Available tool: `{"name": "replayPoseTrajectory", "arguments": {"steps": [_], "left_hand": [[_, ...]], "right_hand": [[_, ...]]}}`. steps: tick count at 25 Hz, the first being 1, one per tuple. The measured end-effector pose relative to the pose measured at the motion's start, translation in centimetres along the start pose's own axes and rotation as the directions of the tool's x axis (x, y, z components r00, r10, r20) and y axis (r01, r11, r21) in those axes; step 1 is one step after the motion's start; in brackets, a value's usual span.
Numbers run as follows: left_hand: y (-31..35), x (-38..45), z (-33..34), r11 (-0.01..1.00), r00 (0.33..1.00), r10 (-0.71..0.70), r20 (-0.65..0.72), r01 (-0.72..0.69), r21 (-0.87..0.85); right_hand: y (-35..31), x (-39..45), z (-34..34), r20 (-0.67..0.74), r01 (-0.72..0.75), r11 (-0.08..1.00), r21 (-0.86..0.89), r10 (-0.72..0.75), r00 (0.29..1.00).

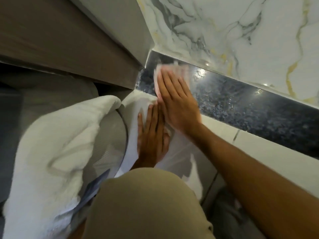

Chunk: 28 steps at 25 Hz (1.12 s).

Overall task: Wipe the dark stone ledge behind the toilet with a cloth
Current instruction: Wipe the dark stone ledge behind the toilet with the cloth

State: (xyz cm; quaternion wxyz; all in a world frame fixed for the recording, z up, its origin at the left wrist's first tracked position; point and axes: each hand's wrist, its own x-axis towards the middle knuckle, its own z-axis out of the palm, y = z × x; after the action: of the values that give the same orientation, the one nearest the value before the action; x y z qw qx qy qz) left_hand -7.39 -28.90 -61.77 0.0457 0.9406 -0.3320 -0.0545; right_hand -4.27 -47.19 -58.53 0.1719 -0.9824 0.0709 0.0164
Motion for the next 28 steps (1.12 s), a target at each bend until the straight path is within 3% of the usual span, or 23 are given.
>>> {"name": "replayPoseTrajectory", "arguments": {"steps": [2, 3, 6, 8, 9, 11, 14, 16, 20, 21, 22, 25, 28], "left_hand": [[-0.6, -0.5, -0.2, 0.999, 1.000, 0.029, 0.007, -0.029, -0.014], [-1.0, -0.7, -0.3, 0.999, 0.999, 0.034, 0.020, -0.034, -0.025], [-1.3, -1.0, -0.1, 0.996, 0.998, -0.063, 0.008, 0.063, -0.061], [-1.3, -0.9, 0.4, 0.987, 0.989, -0.150, -0.017, 0.148, -0.067], [-1.3, -0.9, 0.6, 0.983, 0.985, -0.172, -0.024, 0.170, -0.073], [-1.1, -1.1, 0.5, 0.979, 0.981, -0.192, -0.040, 0.189, -0.072], [-0.8, -1.1, -0.1, 0.975, 0.976, -0.213, -0.043, 0.209, -0.075], [-0.6, -1.2, -0.2, 0.973, 0.975, -0.217, -0.041, 0.213, -0.088], [-1.1, -1.2, 0.2, 0.977, 0.978, -0.205, -0.047, 0.202, -0.072], [-1.1, -1.2, 0.3, 0.978, 0.979, -0.197, -0.056, 0.192, -0.086], [-1.0, -1.2, 0.5, 0.978, 0.979, -0.191, -0.065, 0.184, -0.097], [-0.9, -1.2, 0.4, 0.981, 0.980, -0.188, -0.060, 0.185, -0.062], [-0.6, -1.1, -0.2, 0.979, 0.981, -0.192, -0.007, 0.191, -0.074]], "right_hand": [[3.4, -4.1, -1.5, 0.049, 0.156, 0.986, -0.062, -0.153, 0.987], [4.8, -5.0, -2.1, 0.059, 0.136, 0.986, -0.092, -0.131, 0.990], [3.9, -1.5, -2.0, -0.017, -0.167, 0.982, -0.093, 0.166, 0.986], [0.4, 3.1, -0.8, -0.054, -0.256, 0.965, -0.049, 0.254, 0.966], [-1.3, 4.2, -0.3, -0.052, -0.213, 0.976, -0.054, 0.210, 0.976], [-2.7, 2.4, 0.7, 0.025, 0.011, 0.996, -0.085, -0.009, 1.000], [0.3, -4.0, -0.4, 0.122, 0.288, 0.953, -0.095, -0.275, 0.953], [3.3, -5.0, -1.6, 0.121, 0.275, 0.953, -0.128, -0.260, 0.958], [1.2, 1.9, -0.3, -0.005, -0.118, 0.988, -0.102, 0.118, 0.993], [-0.7, 3.4, 0.3, -0.008, -0.148, 0.984, -0.094, 0.148, 0.989], [-2.1, 4.0, 0.8, -0.005, -0.110, 0.990, -0.092, 0.110, 0.994], [-1.9, -1.3, 1.2, 0.100, 0.205, 0.975, -0.081, -0.197, 0.975], [1.7, -7.0, -0.6, 0.110, 0.183, 0.981, -0.056, -0.176, 0.978]]}}
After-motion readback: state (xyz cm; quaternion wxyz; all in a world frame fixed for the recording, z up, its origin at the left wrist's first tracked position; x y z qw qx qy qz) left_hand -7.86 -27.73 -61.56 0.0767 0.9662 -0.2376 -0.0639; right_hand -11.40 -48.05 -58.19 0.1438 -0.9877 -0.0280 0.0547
